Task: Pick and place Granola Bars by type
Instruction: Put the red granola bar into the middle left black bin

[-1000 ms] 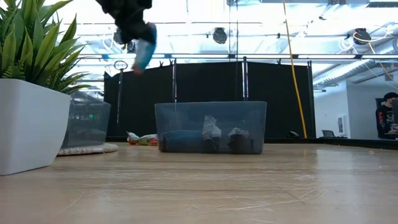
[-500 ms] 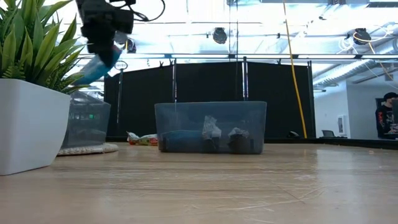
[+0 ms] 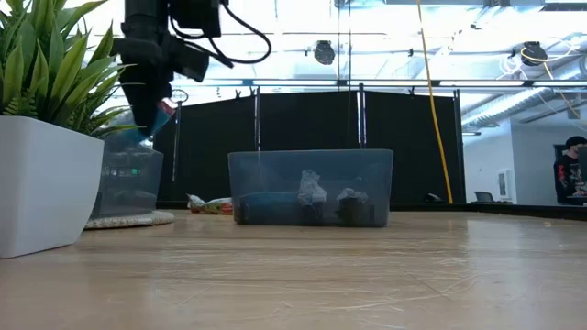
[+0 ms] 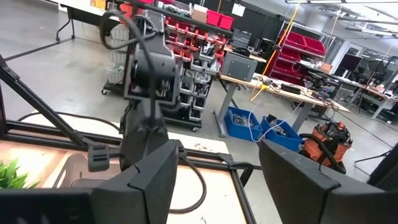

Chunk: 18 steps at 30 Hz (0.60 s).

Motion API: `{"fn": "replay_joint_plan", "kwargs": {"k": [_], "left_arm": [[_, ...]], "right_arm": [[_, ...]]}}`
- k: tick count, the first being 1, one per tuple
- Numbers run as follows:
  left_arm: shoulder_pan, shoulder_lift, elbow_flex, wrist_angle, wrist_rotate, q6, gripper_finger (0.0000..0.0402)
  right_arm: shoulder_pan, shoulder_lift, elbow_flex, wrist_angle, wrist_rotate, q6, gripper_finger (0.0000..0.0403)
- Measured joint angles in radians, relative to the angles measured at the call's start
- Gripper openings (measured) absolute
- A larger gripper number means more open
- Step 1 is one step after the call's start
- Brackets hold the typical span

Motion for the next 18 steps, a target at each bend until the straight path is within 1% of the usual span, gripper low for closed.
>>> {"fn": "replay_joint_plan", "kwargs": {"k": [6, 11, 14, 18], "left_arm": [[-0.039, 0.01, -0.074, 0.054, -0.01, -0.035, 0.0018], [-0.07, 0.0, -0.15, 0.13, 0.016, -0.04, 0.0018], [-0.076, 0.001, -0.202, 0.197, 0.036, -0.058, 0.0017], [-0.075, 0.0, -0.263, 0.238, 0.036, -0.063, 0.0017]], "right_arm": [[0.0, 0.0, 0.0, 0.0, 0.0, 0.0, 0.0219], [0.0, 0.0, 0.0, 0.0, 0.0, 0.0, 0.0216], [0.0, 0.0, 0.0, 0.0, 0.0, 0.0, 0.0216], [0.0, 0.0, 0.0, 0.0, 0.0, 0.0, 0.0219]]}}
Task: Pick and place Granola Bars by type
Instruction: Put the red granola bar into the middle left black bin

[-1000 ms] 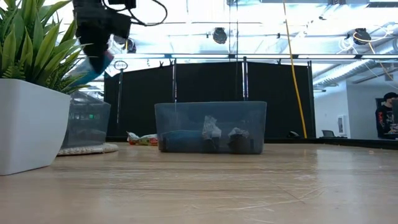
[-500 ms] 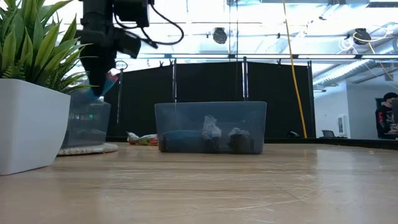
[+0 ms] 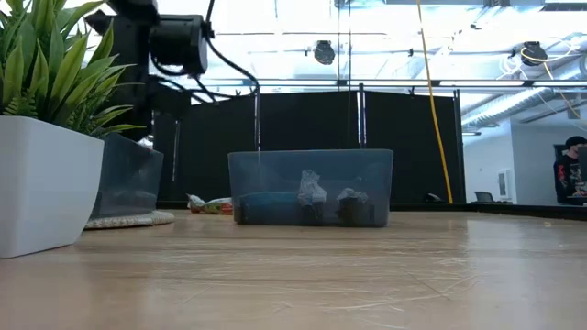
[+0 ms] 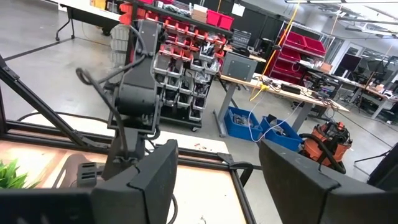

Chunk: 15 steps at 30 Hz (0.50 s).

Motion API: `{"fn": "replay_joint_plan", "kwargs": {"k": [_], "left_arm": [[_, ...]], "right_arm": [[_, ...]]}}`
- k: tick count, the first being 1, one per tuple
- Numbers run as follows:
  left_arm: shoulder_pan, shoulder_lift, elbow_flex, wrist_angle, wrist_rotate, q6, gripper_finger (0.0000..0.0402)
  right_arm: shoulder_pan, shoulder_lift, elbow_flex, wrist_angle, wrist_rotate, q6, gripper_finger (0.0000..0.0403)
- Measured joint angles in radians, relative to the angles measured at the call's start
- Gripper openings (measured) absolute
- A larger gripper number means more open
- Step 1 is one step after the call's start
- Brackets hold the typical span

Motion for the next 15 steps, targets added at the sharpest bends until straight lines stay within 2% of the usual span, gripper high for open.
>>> {"fn": "replay_joint_plan", "kwargs": {"k": [8, 15], "left_arm": [[0.001, 0.0, -0.088, 0.095, -0.001, 0.001, 0.0017], [0.005, 0.0, -0.097, 0.114, -0.009, 0.0, 0.0019]], "right_arm": [[0.0, 0.0, 0.0, 0.0, 0.0, 0.0, 0.0215], [0.0, 0.0, 0.0, 0.0, 0.0, 0.0, 0.0219]]}}
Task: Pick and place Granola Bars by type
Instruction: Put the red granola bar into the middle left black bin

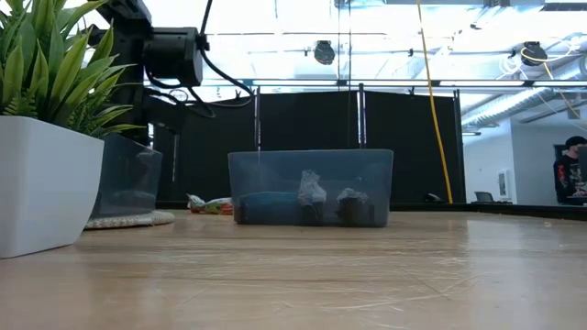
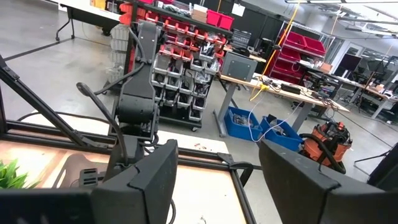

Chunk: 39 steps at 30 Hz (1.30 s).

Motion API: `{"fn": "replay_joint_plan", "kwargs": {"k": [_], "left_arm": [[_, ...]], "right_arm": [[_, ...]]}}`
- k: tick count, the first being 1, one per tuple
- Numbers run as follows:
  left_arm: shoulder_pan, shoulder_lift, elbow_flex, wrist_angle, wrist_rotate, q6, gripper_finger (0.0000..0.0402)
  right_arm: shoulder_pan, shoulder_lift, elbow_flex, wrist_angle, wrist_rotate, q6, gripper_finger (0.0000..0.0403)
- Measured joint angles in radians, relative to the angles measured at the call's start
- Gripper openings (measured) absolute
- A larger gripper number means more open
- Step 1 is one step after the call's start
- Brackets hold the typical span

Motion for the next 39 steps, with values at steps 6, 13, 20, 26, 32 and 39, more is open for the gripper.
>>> {"fn": "replay_joint_plan", "kwargs": {"k": [6, 13, 20, 26, 32, 39], "left_arm": [[0.0, 0.0, 0.0, 0.0, 0.001, -0.02, 0.0092], [0.004, 0.0, 0.0, -0.001, -0.044, -0.053, 0.0164], [0.043, 0.0, 0.061, -0.077, 0.005, -0.035, 0.0235], [0.067, 0.0, 0.204, -0.243, -0.029, 0.022, 0.0276], [0.09, 0.0, 0.369, -0.333, -0.045, 0.055, 0.0288], [0.116, 0.0, 0.539, -0.347, -0.086, 0.155, 0.0273]], "right_arm": [[0.0, 0.0, 0.0, 0.0, 0.0, 0.0, 0.0216], [-0.002, 0.0, 0.0, 0.0, 0.0, 0.0, 0.0219], [-0.004, 0.0, 0.0, 0.0, 0.0, 0.0, 0.0218], [-0.005, 0.0, 0.0, -0.003, 0.001, -0.021, 0.0219], [-0.034, -0.006, -0.001, -0.052, 0.077, 0.099, 0.0219], [-0.08, -0.084, -0.146, -0.091, 0.019, 0.231, 0.022]]}}
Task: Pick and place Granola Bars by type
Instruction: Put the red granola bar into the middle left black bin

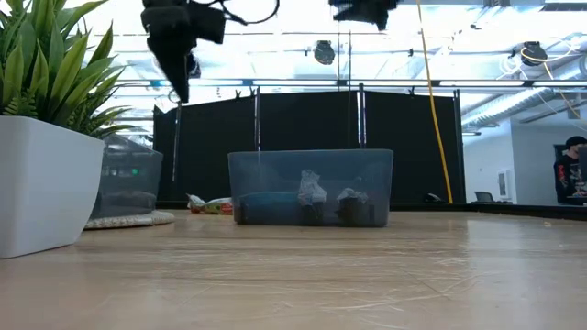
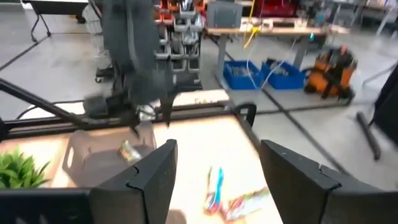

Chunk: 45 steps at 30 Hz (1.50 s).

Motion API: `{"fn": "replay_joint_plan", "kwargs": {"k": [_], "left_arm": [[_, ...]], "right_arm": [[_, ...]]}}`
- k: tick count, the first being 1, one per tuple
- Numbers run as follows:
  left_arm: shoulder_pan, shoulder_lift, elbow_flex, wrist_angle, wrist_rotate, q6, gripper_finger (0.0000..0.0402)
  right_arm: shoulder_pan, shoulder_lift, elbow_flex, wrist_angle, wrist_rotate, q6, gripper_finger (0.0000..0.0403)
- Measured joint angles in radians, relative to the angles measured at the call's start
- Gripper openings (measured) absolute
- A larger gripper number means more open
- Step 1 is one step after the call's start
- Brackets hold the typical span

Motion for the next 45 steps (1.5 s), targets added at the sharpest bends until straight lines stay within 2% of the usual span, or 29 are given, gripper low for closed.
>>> {"fn": "replay_joint_plan", "kwargs": {"k": [6, 11, 19, 26, 31, 37, 45], "left_arm": [[0.041, 0.0, 0.07, 0.005, -0.02, 0.162, 0.0263], [0.116, 0.0, 0.076, 0.007, -0.021, 0.229, 0.0266], [0.214, 0.0, 0.076, 0.046, 0.009, 0.364, 0.0261], [0.308, 0.006, 0.07, 0.133, 0.083, 0.432, 0.0258], [0.358, 0.009, 0.068, 0.172, 0.095, 0.475, 0.0257], [0.375, 0.01, 0.068, 0.195, 0.098, 0.505, 0.0257], [0.391, 0.012, 0.068, 0.198, 0.123, 0.528, 0.0257]], "right_arm": [[0.006, -0.116, -0.222, 0.094, -0.005, 0.066, 0.0216], [0.025, -0.249, -0.454, 0.305, -0.129, 0.189, 0.0219], [0.089, -0.426, -0.774, 0.625, -0.097, 0.414, 0.0217], [0.17, -0.505, -0.898, 0.697, 0.053, 0.405, 0.0216], [0.206, -0.554, -0.951, 0.722, 0.088, 0.366, 0.0219], [0.218, -0.642, -1.05, 0.847, 0.119, 0.342, 0.0216], [0.217, -0.758, -1.135, 0.837, 0.27, 0.345, 0.0221]]}}
